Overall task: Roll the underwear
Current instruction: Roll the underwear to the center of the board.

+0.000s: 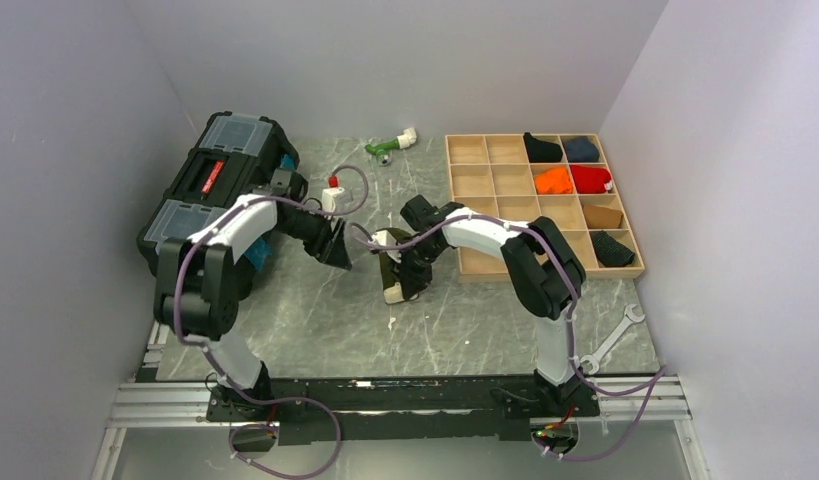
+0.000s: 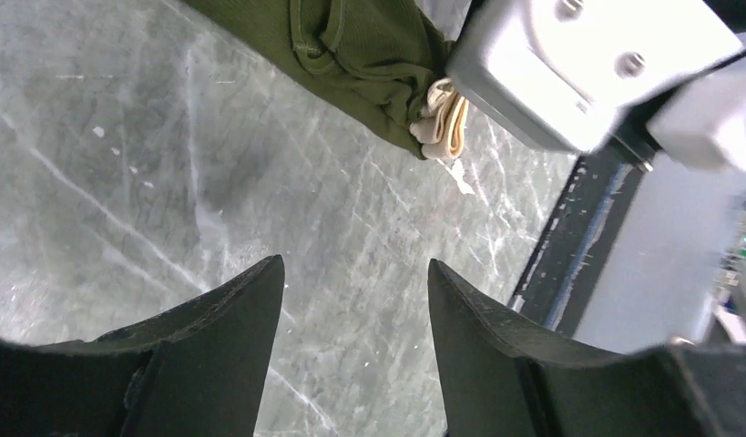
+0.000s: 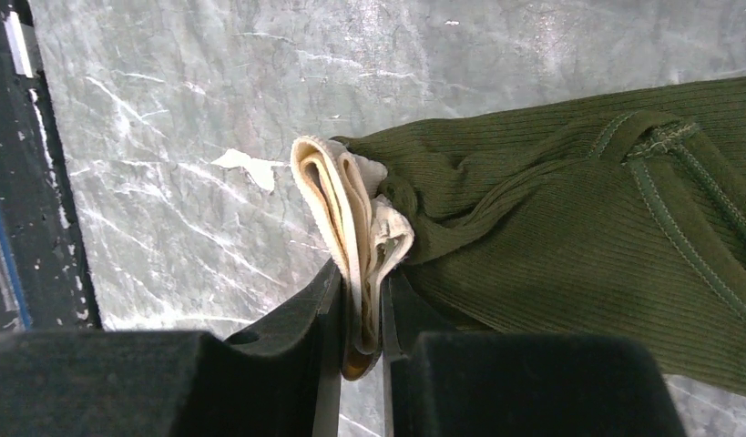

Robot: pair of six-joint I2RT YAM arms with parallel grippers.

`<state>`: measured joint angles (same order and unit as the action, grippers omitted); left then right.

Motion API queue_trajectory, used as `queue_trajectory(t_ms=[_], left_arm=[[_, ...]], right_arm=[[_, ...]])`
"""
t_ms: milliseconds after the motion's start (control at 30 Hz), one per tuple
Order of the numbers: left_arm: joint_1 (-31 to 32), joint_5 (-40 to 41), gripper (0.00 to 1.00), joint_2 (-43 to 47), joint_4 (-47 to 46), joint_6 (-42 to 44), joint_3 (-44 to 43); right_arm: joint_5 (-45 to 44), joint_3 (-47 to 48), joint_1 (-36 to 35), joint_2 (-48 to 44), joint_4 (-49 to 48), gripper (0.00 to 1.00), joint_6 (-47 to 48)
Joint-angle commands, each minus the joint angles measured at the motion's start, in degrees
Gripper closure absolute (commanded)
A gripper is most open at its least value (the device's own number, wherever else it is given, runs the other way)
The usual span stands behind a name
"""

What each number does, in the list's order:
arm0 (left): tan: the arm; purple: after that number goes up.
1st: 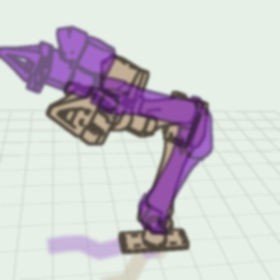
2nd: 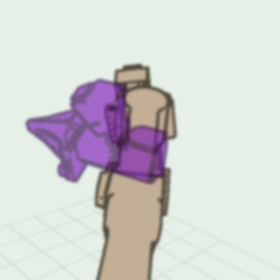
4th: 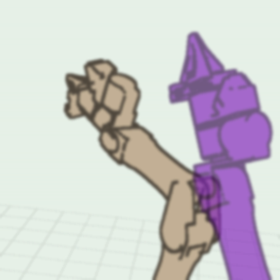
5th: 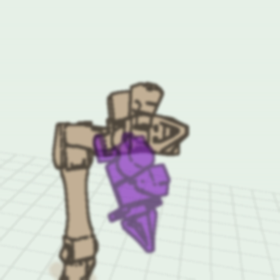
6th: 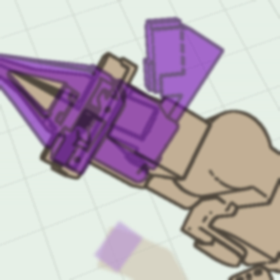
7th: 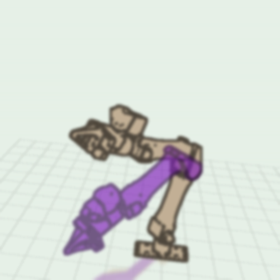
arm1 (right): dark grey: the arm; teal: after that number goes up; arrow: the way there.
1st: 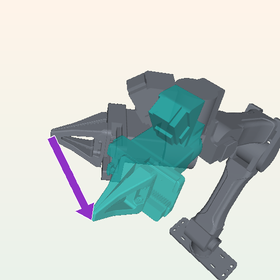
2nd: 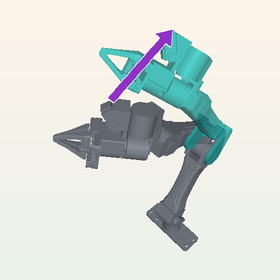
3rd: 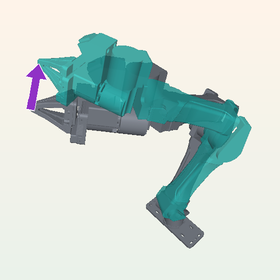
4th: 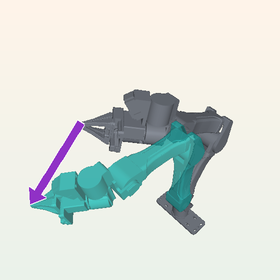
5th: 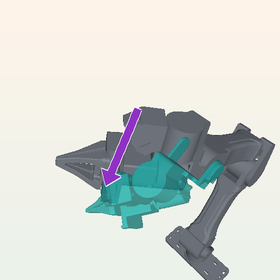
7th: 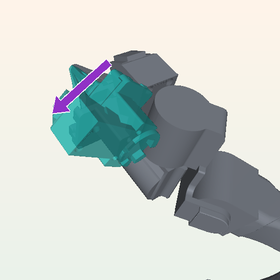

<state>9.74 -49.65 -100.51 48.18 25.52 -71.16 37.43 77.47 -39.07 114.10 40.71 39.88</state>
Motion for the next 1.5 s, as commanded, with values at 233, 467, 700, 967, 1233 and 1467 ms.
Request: queue_trajectory(t_ms=[233,467,700,967,1233,1467], left_arm=[[0.06,12.90,0.35,20.75,-14.57,-1.91,14.47],[0.03,20.62,0.32,31.48,-19.41,-2.75,18.73],[0.08,20.58,0.25,37.57,-19.21,-1.81,18.74],[5.40,17.16,0.22,41.55,-20.51,2.66,19.96],[23.43,27.92,0.20,41.18,-29.06,8.70,25.30],[34.40,34.23,0.20,32.60,-34.77,11.78,25.02]], right_arm=[[7.85,9.57,2.69,8.08,14.06,1.00,1.61],[11.17,15.99,4.88,13.75,20.48,1.00,3.24],[16.92,21.91,6.90,19.05,26.42,1.00,5.34],[18.81,29.19,8.08,24.72,32.46,1.00,7.37],[18.80,33.24,8.14,30.17,36.17,1.00,8.11],[16.88,35.39,8.07,32.10,36.83,1.00,6.65]])
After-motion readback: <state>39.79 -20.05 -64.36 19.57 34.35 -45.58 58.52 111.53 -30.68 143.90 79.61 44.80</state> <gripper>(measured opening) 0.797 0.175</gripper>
